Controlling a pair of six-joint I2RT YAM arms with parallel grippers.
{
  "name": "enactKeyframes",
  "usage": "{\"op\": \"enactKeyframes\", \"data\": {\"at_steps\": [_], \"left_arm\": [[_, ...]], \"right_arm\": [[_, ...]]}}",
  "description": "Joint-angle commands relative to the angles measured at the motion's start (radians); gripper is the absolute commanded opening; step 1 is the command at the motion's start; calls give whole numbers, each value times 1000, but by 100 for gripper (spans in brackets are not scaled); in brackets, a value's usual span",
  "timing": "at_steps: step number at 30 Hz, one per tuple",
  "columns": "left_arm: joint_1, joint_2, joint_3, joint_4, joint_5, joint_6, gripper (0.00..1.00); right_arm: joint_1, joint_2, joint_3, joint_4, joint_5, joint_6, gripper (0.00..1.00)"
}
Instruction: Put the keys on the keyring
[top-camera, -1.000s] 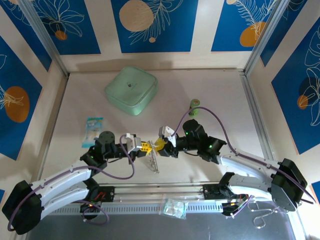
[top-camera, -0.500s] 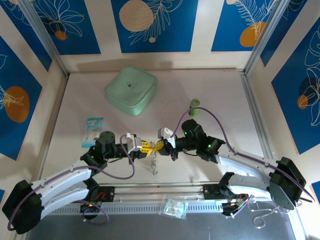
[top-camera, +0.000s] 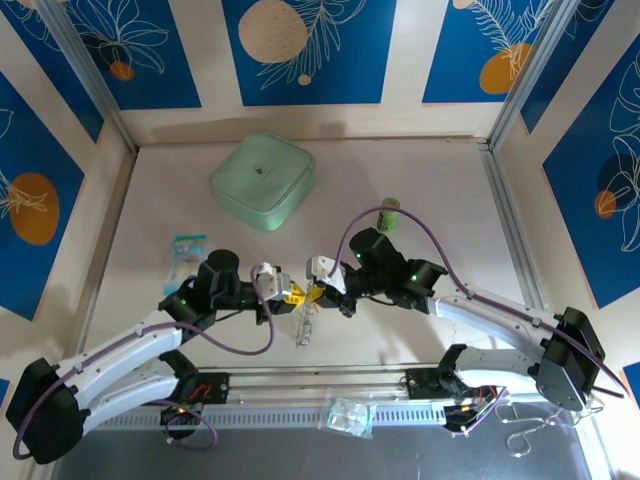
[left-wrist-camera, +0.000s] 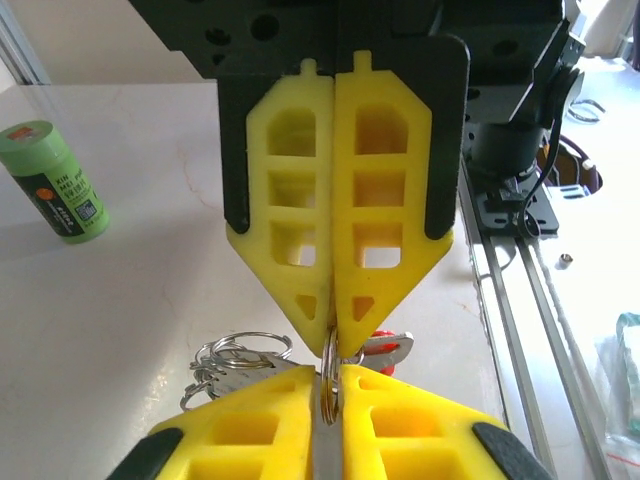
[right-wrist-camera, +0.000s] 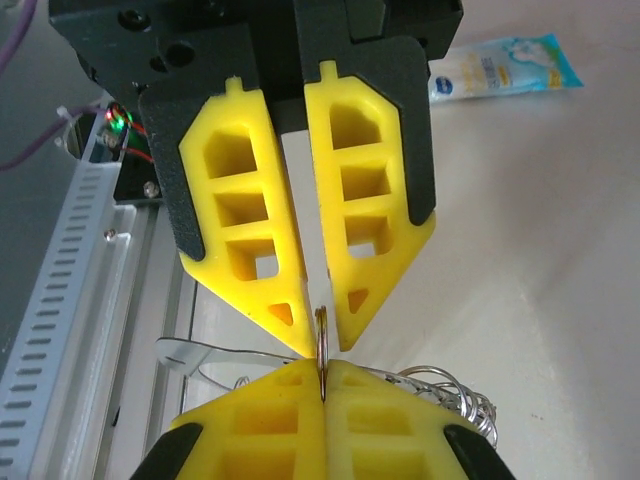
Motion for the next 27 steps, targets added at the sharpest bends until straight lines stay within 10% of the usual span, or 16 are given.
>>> {"op": "enactKeyframes", "data": {"at_steps": [1, 25, 27], "left_arm": [[-11, 7, 37, -45, 26, 52, 10], [-11, 36, 69, -59, 73, 90, 0], [-11, 26, 57, -39, 61, 76, 0]], "right_arm": [[12, 16, 57, -88, 1, -64, 0], [27, 37, 90, -106, 3, -77, 0], [12, 5, 49, -54, 4, -38, 16]]}}
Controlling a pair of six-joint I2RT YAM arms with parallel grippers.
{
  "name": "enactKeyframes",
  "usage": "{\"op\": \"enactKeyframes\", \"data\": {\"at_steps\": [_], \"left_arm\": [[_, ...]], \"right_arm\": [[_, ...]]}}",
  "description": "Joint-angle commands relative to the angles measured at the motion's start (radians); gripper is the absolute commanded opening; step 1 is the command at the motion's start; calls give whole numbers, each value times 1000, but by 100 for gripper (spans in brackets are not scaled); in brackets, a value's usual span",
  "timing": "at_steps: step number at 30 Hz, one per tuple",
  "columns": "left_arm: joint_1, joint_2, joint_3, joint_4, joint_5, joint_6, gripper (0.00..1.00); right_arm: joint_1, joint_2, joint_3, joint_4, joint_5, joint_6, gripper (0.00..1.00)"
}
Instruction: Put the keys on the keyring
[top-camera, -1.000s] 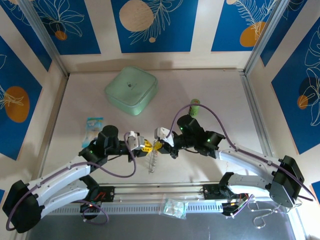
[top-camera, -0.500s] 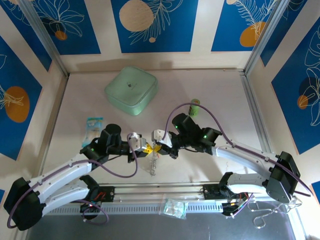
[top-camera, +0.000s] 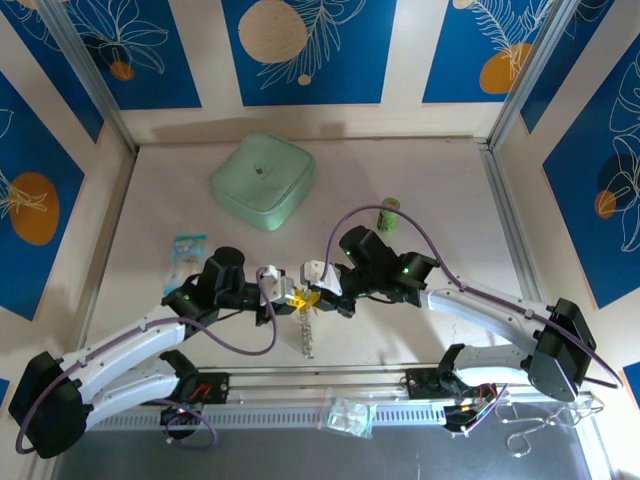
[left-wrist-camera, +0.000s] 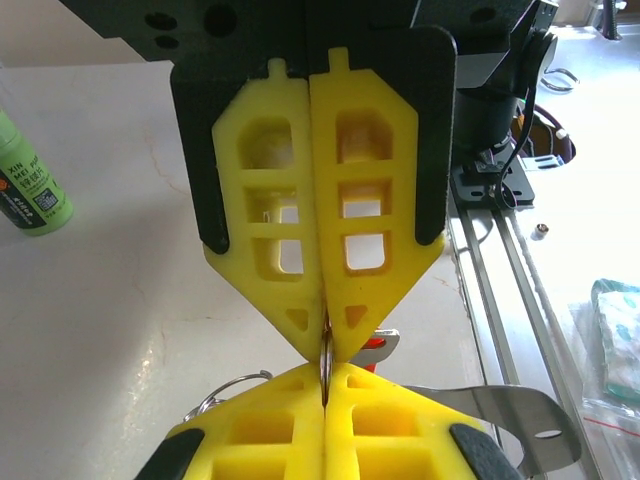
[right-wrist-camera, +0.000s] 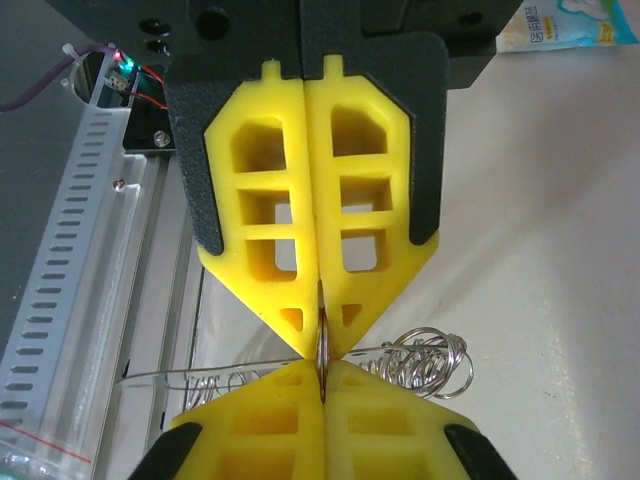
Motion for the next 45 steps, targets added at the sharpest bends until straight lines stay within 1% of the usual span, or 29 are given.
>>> {"op": "enactKeyframes", "data": {"at_steps": [1, 2, 4, 7, 12, 19, 21, 24, 29, 30, 33, 39, 45], "left_arm": [[-11, -20, 12, 51, 15, -12, 0], [-11, -28, -6, 87, 8, -39, 0], [-11, -41, -46, 177, 0, -105, 0], [-14, -51, -91, 273, -35, -163, 0], [-16, -54, -100, 275, -40, -156, 0], [-16, -54, -97, 259, -38, -140, 0], [-16, -53, -96, 251, -36, -132, 0], [-17, -54, -93, 245, -35, -126, 0], [-16, -55, -92, 242, -34, -122, 0], [-17, -54, -92, 242, -34, -121, 0], [-18, -50, -90, 242, -29, -120, 0], [-18, -48, -86, 242, -20, -116, 0], [-19, -48, -86, 242, -15, -114, 0]], "right_arm": [[-19, -72, -55, 107, -18, 55, 22], [-30, -96, -85, 141, -23, 86, 27], [-40, -135, -128, 180, -20, 134, 32], [-37, -166, -164, 199, 14, 182, 33], [-38, -189, -197, 229, 43, 222, 33], [-37, -133, -170, 207, 98, 238, 33], [-37, -122, -163, 205, 95, 241, 34], [-37, -118, -163, 214, 57, 242, 32], [-39, -122, -170, 224, 20, 240, 21], [-40, -124, -172, 227, 18, 241, 20], [-42, -123, -172, 227, 3, 241, 20], [-43, -108, -163, 237, -10, 242, 24], [-45, -104, -163, 237, -17, 242, 20]]}}
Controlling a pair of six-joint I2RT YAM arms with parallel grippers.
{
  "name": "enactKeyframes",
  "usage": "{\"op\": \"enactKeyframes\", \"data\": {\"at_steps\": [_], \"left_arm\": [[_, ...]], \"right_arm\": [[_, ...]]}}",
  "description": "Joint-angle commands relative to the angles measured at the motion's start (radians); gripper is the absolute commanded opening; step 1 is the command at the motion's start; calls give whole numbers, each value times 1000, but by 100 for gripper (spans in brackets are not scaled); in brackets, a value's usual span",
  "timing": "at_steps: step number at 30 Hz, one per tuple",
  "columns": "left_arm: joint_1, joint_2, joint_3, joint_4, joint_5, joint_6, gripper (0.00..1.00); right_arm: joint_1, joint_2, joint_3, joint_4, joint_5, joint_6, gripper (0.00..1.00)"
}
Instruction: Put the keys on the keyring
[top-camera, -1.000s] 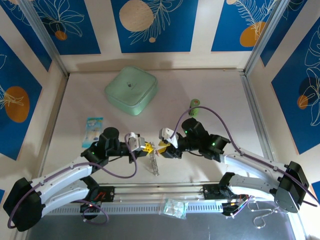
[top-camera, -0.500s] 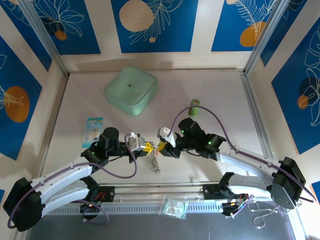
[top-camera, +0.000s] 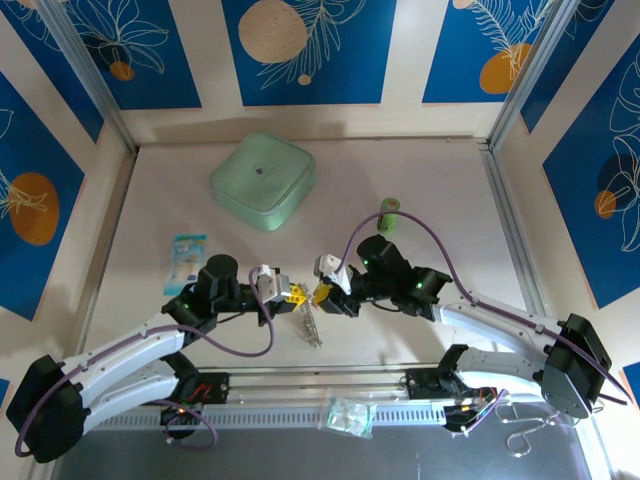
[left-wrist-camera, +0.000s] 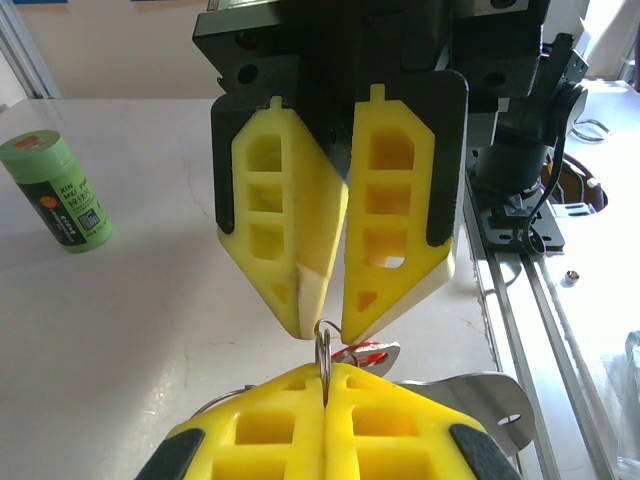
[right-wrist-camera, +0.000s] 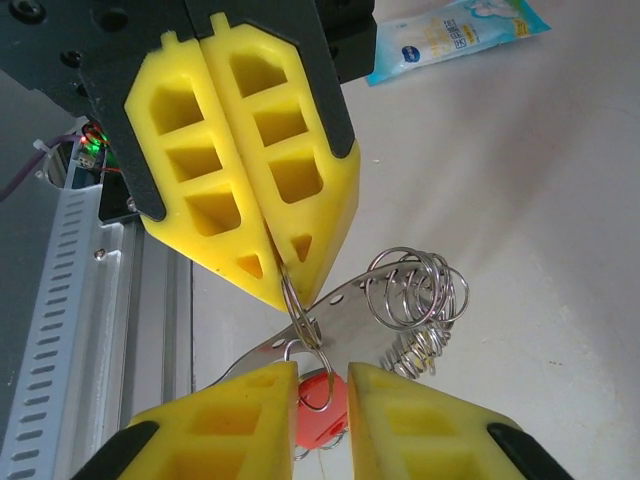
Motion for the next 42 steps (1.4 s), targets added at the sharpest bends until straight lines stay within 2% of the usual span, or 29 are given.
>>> {"op": "enactKeyframes", "data": {"at_steps": [1, 4, 10, 23, 25, 28, 30, 37, 42], "left_arm": [[-14, -13, 12, 30, 28, 18, 0], [-14, -12, 12, 33, 32, 17, 0], [-14, -13, 15, 31, 33, 20, 0], [-15, -9, 20, 42, 40, 27, 0], [-16, -9, 20, 40, 40, 29, 0], [-16, -8, 18, 34, 40, 30, 0], [-16, -9, 18, 31, 41, 29, 0], [-16, -11, 22, 27, 47, 27, 0], [-18, -6, 23, 27, 49, 26, 0]], "right_arm": [[-6, 9, 20, 12, -33, 2, 19], [-9, 16, 20, 11, -37, 0, 15], [-11, 26, 20, 17, -74, 3, 0], [-15, 80, -3, 41, -91, 12, 0], [-18, 63, -7, 43, -90, 11, 3], [-16, 24, -16, 53, -86, -1, 20], [-12, -3, -31, 79, -82, -9, 25], [-2, -10, -44, 129, -56, -17, 26], [1, 19, -40, 148, -74, -12, 22]]}}
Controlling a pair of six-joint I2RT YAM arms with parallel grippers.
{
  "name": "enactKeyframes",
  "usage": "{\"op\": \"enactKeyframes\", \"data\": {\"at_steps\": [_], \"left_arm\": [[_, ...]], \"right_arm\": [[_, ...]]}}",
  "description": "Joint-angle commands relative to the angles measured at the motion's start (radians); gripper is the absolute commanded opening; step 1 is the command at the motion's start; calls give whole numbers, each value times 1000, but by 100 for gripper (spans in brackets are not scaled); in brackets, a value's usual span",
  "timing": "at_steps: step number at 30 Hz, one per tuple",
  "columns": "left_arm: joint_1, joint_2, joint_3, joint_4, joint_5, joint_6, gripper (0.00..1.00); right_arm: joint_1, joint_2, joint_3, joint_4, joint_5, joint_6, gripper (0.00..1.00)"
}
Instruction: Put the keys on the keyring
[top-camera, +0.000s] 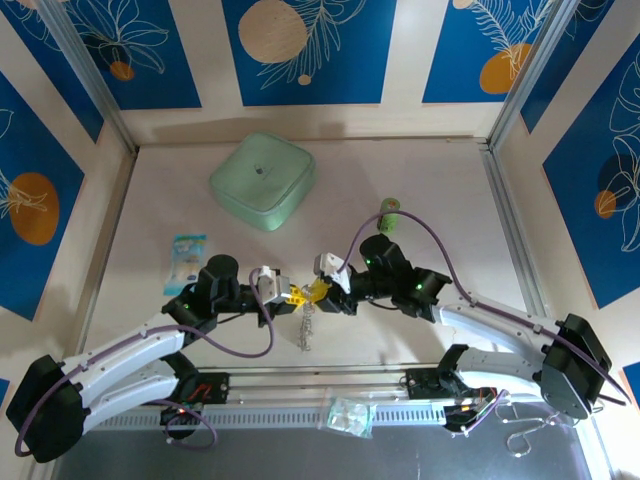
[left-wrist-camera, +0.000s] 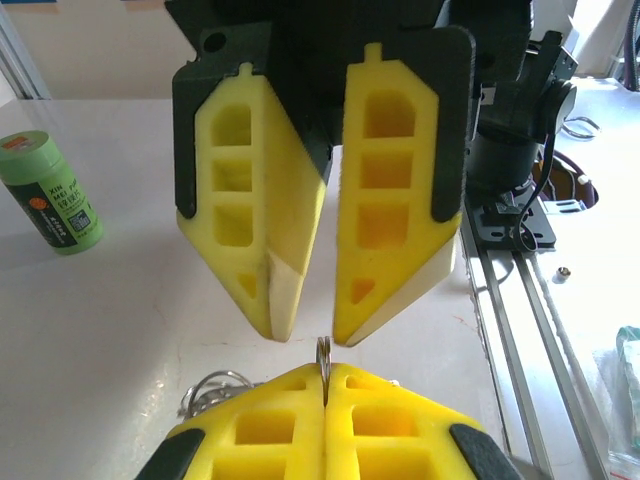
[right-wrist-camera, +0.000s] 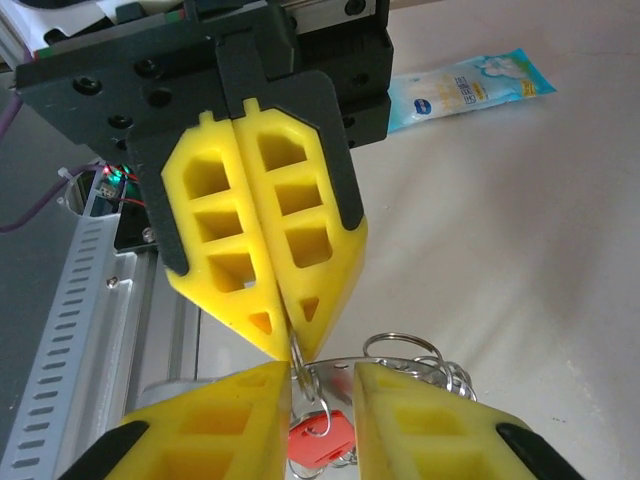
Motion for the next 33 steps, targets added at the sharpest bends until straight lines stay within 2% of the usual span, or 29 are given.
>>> {"op": "enactKeyframes", "data": {"at_steps": [1, 6, 11, 18, 20, 22, 28, 33], "left_arm": [[-14, -7, 23, 35, 38, 20, 0], [-14, -6, 23, 32, 36, 22, 0], [-14, -8, 23, 32, 32, 22, 0], [-14, -25, 25, 4, 18, 33, 0], [-14, -26, 25, 7, 18, 30, 0], [-14, -25, 23, 10, 21, 29, 0], [-14, -20, 24, 12, 28, 28, 0], [-15, -19, 25, 8, 28, 27, 0]], "right_arm": [[10, 21, -9, 32, -19, -8, 21], [10, 32, -5, 24, -34, -16, 16], [10, 32, 5, 2, -44, -34, 0], [9, 22, 38, -62, -38, -87, 2], [7, 19, 25, -46, -24, -84, 22], [-2, 13, -1, -19, -29, -75, 26], [-19, 26, -30, 44, -69, -37, 24], [-19, 50, -22, 73, -86, -33, 17]]}}
